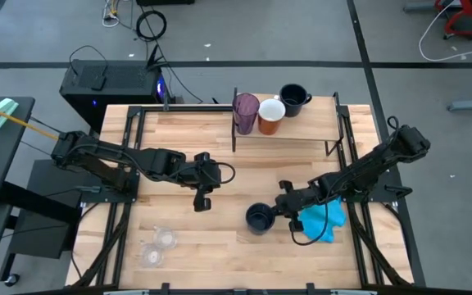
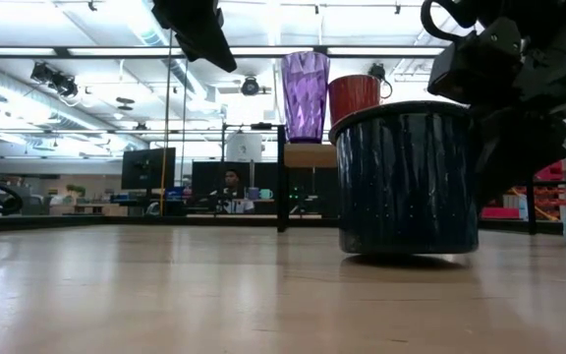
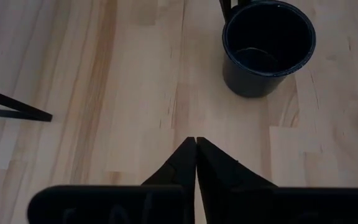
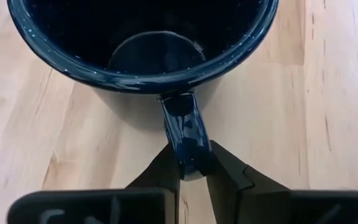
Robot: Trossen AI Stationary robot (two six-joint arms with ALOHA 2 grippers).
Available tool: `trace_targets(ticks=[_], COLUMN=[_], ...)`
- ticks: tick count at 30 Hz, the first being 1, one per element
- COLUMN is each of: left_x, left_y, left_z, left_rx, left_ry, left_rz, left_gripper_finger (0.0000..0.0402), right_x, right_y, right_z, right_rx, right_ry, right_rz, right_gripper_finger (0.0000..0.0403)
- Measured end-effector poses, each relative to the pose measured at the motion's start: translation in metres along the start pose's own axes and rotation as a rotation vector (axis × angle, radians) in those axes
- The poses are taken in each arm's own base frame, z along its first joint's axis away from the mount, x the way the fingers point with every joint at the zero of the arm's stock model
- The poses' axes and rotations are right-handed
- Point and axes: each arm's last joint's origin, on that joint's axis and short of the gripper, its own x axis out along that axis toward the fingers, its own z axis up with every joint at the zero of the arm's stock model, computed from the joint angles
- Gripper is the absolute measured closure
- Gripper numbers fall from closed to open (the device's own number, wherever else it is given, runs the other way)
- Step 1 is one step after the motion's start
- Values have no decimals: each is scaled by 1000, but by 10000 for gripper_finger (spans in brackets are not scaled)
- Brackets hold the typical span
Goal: Stack small to large cups/mugs on shelf
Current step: Put the black mug on the shelf
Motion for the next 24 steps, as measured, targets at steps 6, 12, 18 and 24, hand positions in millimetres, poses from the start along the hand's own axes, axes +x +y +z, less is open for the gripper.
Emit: trace_targets(ticks=[6, 12, 18, 24], left_x=[0, 0, 0, 0], left_y=[0, 0, 0, 0], left_z=[0, 0, -1, -1], left_rx=[0, -11, -16, -16], left_ry=[1, 2, 9, 9], left_rz=[0, 0, 2, 2], left_gripper_finger=[391, 380, 385, 390], right_x=[-12, -26, -41, -61], right_y=[-2, -4, -6, -10], right_z=[1, 3, 4, 3], right_rx=[-6, -15, -14, -7], right_ry=[-5, -33, -55, -87], right_rz=[-36, -69, -106, -152], right_gripper_finger=[348, 348, 349, 349])
